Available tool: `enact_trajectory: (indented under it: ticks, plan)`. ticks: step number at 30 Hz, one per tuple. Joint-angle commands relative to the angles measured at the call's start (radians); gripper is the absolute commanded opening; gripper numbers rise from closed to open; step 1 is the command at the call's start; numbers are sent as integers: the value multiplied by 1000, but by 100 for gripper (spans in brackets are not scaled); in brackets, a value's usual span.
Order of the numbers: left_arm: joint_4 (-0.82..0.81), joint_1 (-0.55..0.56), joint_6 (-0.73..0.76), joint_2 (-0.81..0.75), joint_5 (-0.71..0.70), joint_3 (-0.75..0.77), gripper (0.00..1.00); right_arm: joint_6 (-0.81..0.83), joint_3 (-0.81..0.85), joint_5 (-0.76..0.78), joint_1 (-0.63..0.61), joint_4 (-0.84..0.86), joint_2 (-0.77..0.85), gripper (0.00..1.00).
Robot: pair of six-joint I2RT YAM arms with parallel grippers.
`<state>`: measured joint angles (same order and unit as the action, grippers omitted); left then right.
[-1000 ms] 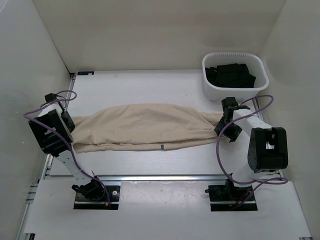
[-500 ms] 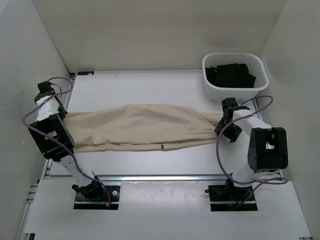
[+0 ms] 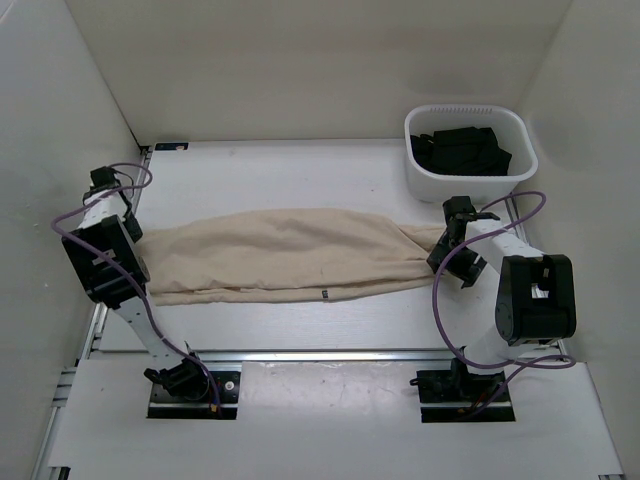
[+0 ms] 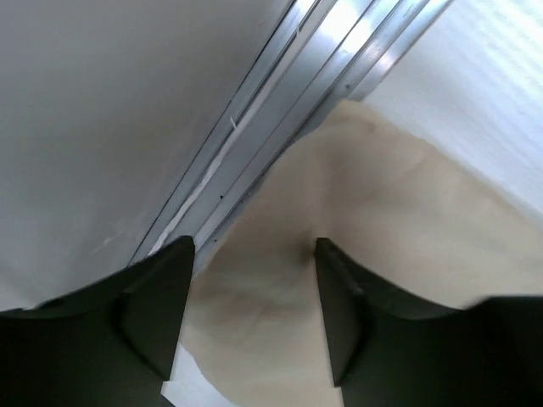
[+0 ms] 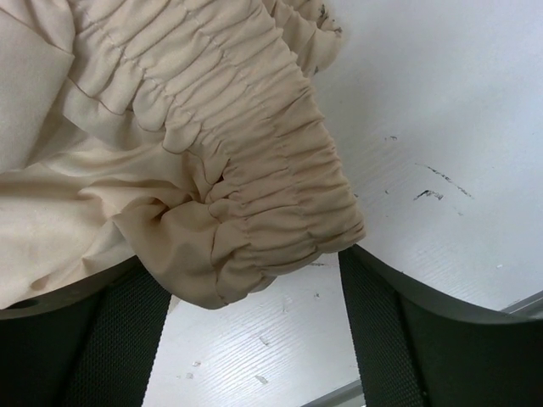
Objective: Fold and stack the trousers
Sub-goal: Fold the trousers
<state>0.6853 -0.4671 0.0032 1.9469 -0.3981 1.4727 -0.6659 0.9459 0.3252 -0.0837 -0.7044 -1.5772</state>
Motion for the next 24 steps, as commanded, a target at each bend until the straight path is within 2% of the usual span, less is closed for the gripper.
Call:
enact_trajectory:
  ticks: [1, 2, 3, 5, 6, 7, 10, 12, 15, 17, 18, 24]
  plan:
    - [-13, 1, -3, 1, -102, 26, 73, 25, 30, 27, -1, -16, 26, 82]
    - [-13, 1, -3, 1, -102, 41, 77, 25, 30, 61, -1, -53, 46, 84]
    - [-13, 1, -3, -14, -102, 41, 85, 25, 30, 86, 12, -72, 74, 90]
    - [-13, 1, -3, -71, -102, 41, 91, 9, 12, 86, 48, -87, 178, 93]
    - [0, 1, -3, -91, -87, 41, 91, -1, -5, 30, 80, -73, 215, 99]
    - [0, 1, -3, -129, -87, 26, 95, -1, -24, -1, 91, -51, 276, 99]
    - [34, 1, -3, -164, -74, -35, 97, -29, -105, -118, 102, 136, 341, 99]
    - [48, -8, -3, -175, -74, -81, 97, -78, -143, -140, 102, 277, 350, 99]
    - [74, -8, -3, -175, -74, -126, 97, -178, -209, -127, 131, 409, 281, 99]
    - [85, -8, -3, -186, -62, -147, 97, -211, -223, -190, 131, 474, 217, 99]
    - [85, -8, -3, -198, -62, -170, 97, -227, -223, -190, 131, 488, 142, 99]
    - [94, -8, -3, -207, -53, -255, 97, -330, -223, -137, 131, 579, -27, 97]
